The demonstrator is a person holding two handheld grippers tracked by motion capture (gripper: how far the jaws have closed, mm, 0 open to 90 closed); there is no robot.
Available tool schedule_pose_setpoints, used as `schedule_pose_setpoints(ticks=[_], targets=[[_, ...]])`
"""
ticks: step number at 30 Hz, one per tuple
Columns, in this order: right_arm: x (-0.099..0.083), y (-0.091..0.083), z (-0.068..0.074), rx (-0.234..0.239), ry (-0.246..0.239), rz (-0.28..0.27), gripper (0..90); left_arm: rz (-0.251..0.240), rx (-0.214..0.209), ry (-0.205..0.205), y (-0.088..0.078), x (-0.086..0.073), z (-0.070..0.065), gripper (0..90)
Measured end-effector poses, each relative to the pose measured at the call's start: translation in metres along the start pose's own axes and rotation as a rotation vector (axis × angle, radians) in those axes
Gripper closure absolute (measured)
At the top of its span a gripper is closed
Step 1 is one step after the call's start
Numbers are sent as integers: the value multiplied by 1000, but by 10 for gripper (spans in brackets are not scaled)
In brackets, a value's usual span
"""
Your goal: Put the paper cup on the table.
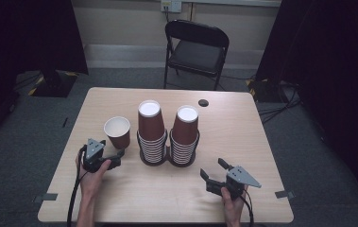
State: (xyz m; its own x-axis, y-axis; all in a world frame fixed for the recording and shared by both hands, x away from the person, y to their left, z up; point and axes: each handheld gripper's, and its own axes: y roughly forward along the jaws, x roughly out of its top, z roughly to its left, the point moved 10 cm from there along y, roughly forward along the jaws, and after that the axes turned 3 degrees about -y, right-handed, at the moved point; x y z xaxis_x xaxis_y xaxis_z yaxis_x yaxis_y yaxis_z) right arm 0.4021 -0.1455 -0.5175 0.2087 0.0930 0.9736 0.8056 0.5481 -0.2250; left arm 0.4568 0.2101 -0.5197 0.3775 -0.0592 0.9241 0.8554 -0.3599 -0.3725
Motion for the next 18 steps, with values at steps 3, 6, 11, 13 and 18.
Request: schedule_pose_setpoints(ticks=[3, 6, 11, 13, 18], targets=[[0, 0, 0, 0, 0, 0, 151, -28, -39, -9, -11, -2, -12, 155], [0, 0, 0, 0, -3, -2, 151, -32, -60, 12, -16, -9, -26, 154], [0, 0, 0, -2, -9, -5, 151, -59, -179, 10, -31, -15, -60, 154], [0, 0, 0, -2, -4, -4, 151, -69, -177, 33, -36, -18, -71, 153], [0, 1, 0, -8, -9, 1, 160, -64, -183, 24, -38, -27, -86, 154]])
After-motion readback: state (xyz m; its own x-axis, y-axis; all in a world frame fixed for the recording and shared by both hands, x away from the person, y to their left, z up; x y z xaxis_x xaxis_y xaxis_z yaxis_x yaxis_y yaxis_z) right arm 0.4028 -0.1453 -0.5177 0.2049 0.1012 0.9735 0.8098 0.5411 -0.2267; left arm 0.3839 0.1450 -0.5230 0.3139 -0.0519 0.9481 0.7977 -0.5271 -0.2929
